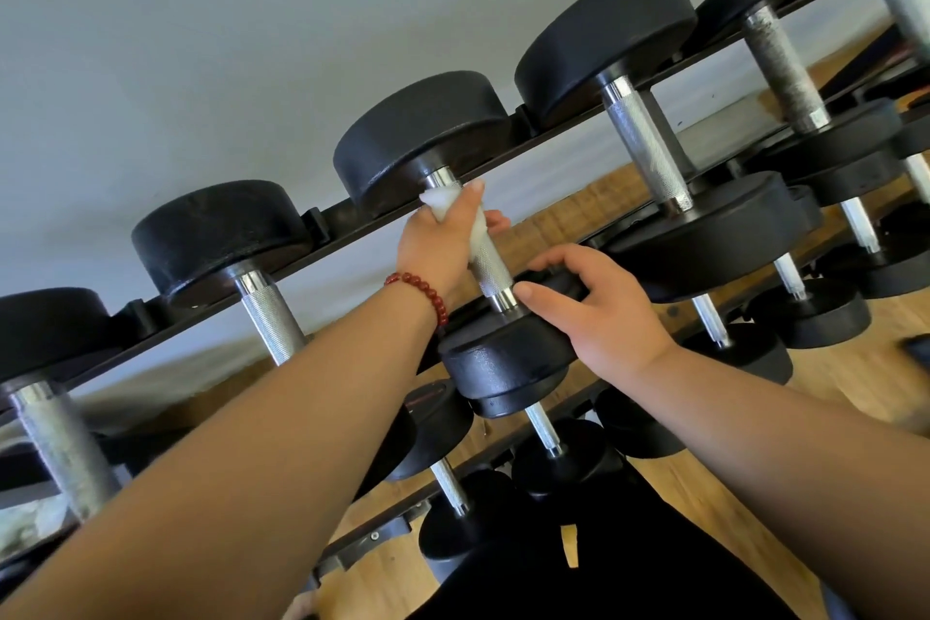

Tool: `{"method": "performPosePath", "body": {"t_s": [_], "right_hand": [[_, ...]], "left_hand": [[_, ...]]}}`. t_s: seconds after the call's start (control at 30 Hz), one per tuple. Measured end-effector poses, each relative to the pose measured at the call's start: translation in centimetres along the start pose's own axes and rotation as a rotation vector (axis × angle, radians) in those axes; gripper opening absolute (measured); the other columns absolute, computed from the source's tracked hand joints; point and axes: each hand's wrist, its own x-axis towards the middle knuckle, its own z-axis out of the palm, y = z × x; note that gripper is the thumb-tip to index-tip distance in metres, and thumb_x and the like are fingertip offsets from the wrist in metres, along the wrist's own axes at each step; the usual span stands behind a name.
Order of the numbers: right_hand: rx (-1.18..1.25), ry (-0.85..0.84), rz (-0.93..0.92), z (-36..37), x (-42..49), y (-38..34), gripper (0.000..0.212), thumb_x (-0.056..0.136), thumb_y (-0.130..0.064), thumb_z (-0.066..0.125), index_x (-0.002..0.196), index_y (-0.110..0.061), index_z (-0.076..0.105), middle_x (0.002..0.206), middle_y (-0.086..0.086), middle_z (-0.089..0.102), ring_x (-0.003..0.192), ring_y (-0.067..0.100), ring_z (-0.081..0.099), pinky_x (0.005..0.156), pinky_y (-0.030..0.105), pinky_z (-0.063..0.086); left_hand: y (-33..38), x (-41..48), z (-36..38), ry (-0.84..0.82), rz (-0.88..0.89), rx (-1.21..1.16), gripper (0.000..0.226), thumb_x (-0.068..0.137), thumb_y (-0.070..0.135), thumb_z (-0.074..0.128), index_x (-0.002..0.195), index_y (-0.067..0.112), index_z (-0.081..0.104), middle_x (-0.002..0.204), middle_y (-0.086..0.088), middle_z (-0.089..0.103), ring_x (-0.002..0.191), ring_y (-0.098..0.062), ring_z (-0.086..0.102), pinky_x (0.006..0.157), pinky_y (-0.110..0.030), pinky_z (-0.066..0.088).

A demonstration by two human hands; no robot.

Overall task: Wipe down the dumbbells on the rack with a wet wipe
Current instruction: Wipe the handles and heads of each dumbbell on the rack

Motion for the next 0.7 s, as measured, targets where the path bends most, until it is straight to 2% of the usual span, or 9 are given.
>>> {"method": "performPosePath", "body": {"t_s": [0.1, 0.17, 0.23, 0.3, 0.4, 0.47, 0.57, 0.63, 0.7], "right_hand": [[0.017, 0.014, 0.004, 0.1, 0.0, 0.0, 0.038, 0.063, -0.068, 0.062, 0.088, -0.040, 0.064, 0.094, -0.013, 0.062, 0.094, 0.010, 0.060, 0.085, 0.046, 0.052], [0.031, 0.010, 0.002, 0.1, 0.0, -0.1, 0.032, 0.062, -0.068, 0.062, 0.087, -0.047, 0.064, 0.096, -0.014, 0.062, 0.096, 0.007, 0.059, 0.088, 0.044, 0.052], [0.043, 0.006, 0.001, 0.1, -0.1, -0.1, 0.030, 0.062, -0.067, 0.062, 0.087, -0.050, 0.063, 0.098, -0.015, 0.062, 0.097, 0.005, 0.059, 0.089, 0.042, 0.052], [0.044, 0.009, 0.010, 0.1, 0.0, 0.0, 0.036, 0.062, -0.068, 0.063, 0.088, -0.043, 0.064, 0.098, -0.013, 0.062, 0.097, 0.008, 0.060, 0.088, 0.044, 0.052], [0.045, 0.021, 0.000, 0.2, 0.0, 0.1, 0.036, 0.064, -0.067, 0.064, 0.088, -0.042, 0.065, 0.095, -0.013, 0.063, 0.094, 0.009, 0.060, 0.086, 0.045, 0.052], [0.058, 0.030, -0.006, 0.2, -0.1, 0.0, 0.033, 0.064, -0.066, 0.064, 0.086, -0.042, 0.065, 0.094, -0.015, 0.063, 0.094, 0.007, 0.060, 0.086, 0.043, 0.052], [0.046, 0.025, -0.004, 0.2, -0.2, -0.1, 0.038, 0.064, -0.067, 0.062, 0.085, -0.035, 0.064, 0.098, -0.009, 0.063, 0.096, 0.010, 0.060, 0.086, 0.044, 0.052], [0.048, 0.015, 0.004, 0.1, -0.3, -0.2, 0.039, 0.065, -0.066, 0.061, 0.089, -0.035, 0.064, 0.098, -0.010, 0.063, 0.096, 0.009, 0.060, 0.086, 0.044, 0.053], [0.057, 0.008, 0.002, 0.1, -0.3, -0.2, 0.038, 0.065, -0.066, 0.062, 0.090, -0.037, 0.065, 0.096, -0.013, 0.063, 0.095, 0.007, 0.060, 0.086, 0.043, 0.054]], "left_hand": [[-0.8, -0.6, -0.4, -0.116, -0.035, 0.223, 0.030, 0.090, 0.048, 0.061, 0.085, 0.019, 0.069, 0.087, 0.001, 0.076, 0.090, -0.018, 0.071, 0.091, -0.039, 0.054], [-1.1, -1.0, -0.6, -0.129, -0.071, 0.388, 0.037, 0.086, 0.054, 0.064, 0.085, 0.018, 0.069, 0.085, -0.001, 0.072, 0.085, -0.019, 0.068, 0.078, -0.030, 0.055], [-1.1, -1.1, -0.6, -0.103, -0.105, 0.423, 0.042, 0.083, 0.057, 0.066, 0.088, 0.016, 0.066, 0.087, -0.001, 0.069, 0.082, -0.015, 0.065, 0.066, -0.023, 0.048], [-1.1, -0.8, -0.4, -0.089, -0.113, 0.332, 0.053, 0.078, 0.062, 0.068, 0.098, 0.013, 0.068, 0.098, -0.001, 0.072, 0.089, -0.015, 0.067, 0.073, -0.025, 0.050], [-1.4, -1.3, 0.2, -0.056, -0.110, 0.219, 0.041, 0.074, 0.063, 0.070, 0.084, 0.024, 0.070, 0.089, 0.003, 0.074, 0.089, -0.017, 0.069, 0.088, -0.037, 0.055], [-2.1, -1.6, -0.2, -0.130, -0.114, 0.360, 0.041, 0.069, 0.065, 0.072, 0.079, 0.026, 0.069, 0.085, 0.000, 0.072, 0.089, -0.020, 0.069, 0.089, -0.041, 0.055], [-2.5, -2.1, -0.9, -0.292, -0.089, 0.525, 0.056, 0.056, 0.070, 0.069, 0.086, 0.023, 0.068, 0.089, -0.006, 0.072, 0.089, -0.022, 0.069, 0.087, -0.046, 0.056], [-2.6, -2.0, -1.1, -0.320, -0.074, 0.553, 0.060, 0.056, 0.073, 0.068, 0.085, 0.021, 0.066, 0.086, -0.005, 0.071, 0.086, -0.022, 0.068, 0.087, -0.044, 0.056], [-2.6, -2.2, -1.4, -0.385, -0.107, 0.479, 0.057, 0.065, 0.071, 0.068, 0.085, 0.018, 0.067, 0.085, -0.003, 0.071, 0.086, -0.020, 0.068, 0.088, -0.039, 0.054]]}}
